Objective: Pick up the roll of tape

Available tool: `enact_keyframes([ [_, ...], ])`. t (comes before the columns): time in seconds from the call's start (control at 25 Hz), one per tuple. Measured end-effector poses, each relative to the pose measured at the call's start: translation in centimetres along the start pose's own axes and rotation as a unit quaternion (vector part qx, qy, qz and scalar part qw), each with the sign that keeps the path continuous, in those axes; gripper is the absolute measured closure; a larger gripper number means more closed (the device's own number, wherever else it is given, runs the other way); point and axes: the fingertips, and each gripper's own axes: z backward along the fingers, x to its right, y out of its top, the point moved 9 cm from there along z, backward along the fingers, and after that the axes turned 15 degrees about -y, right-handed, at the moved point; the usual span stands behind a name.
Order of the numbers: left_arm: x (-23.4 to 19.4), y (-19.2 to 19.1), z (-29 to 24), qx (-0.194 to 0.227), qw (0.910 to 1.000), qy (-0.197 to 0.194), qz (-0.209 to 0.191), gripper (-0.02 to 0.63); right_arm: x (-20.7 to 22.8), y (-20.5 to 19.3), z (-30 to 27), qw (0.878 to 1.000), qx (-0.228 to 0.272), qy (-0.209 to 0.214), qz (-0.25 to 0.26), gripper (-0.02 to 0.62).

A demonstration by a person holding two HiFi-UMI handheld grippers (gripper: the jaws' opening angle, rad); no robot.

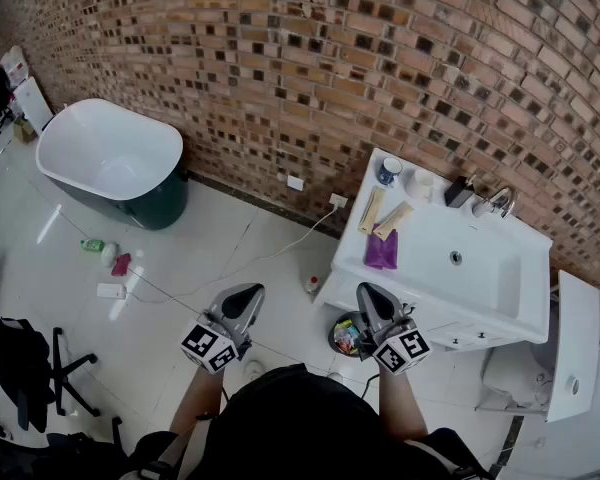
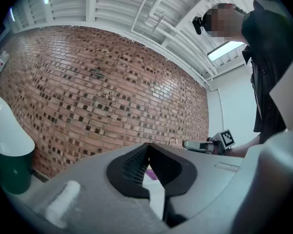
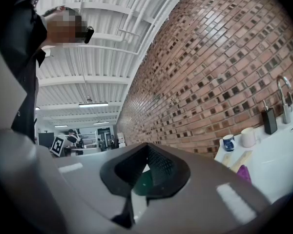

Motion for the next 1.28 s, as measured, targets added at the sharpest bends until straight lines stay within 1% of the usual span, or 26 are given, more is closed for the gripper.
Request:
enact_keyframes([
  [0.2,0.9,0.0,-2.4,-0.002,0.9998,-0.019,0.001,0.604,1.7,0.7,1.8,1.0,0.006,-0.018,-0.002,0.589],
  [0.4,2.3,-0.2,-5.3,-0.01,0.9987,-0.05,0.002,0.604,3.5,1.5,3.7,0.999,0.02,-0.041,-0.004,0.589],
  [0.56,3.6,-0.6,-7.4,-0.02,0.9976,-0.066,0.005,0.604,5.2,1.8,5.9,0.998,0.025,-0.055,0.002,0.589],
  [0.68,4.3,-1.6,-8.9,-0.017,0.9963,-0.084,0.01,0.604,6.7,1.9,8.1,0.997,0.028,-0.077,0.0,0.589],
  [0.84,5.8,-2.3,-11.4,-0.024,0.9924,-0.12,0.012,0.604,8.4,2.4,10.9,0.993,0.042,-0.111,-0.007,0.589],
  [1.0,7.6,-2.9,-14.2,-0.031,0.9892,-0.143,0.015,0.604,9.9,2.8,13.4,0.991,0.05,-0.127,-0.007,0.589],
  [1.2,10.4,-3.9,-18.5,-0.038,0.982,-0.184,0.016,0.604,12.9,3.2,17.9,0.983,0.057,-0.173,-0.008,0.589],
  [1.28,11.5,-4.4,-19.9,-0.042,0.9795,-0.196,0.022,0.604,13.8,3.3,19.6,0.982,0.056,-0.182,-0.007,0.589],
])
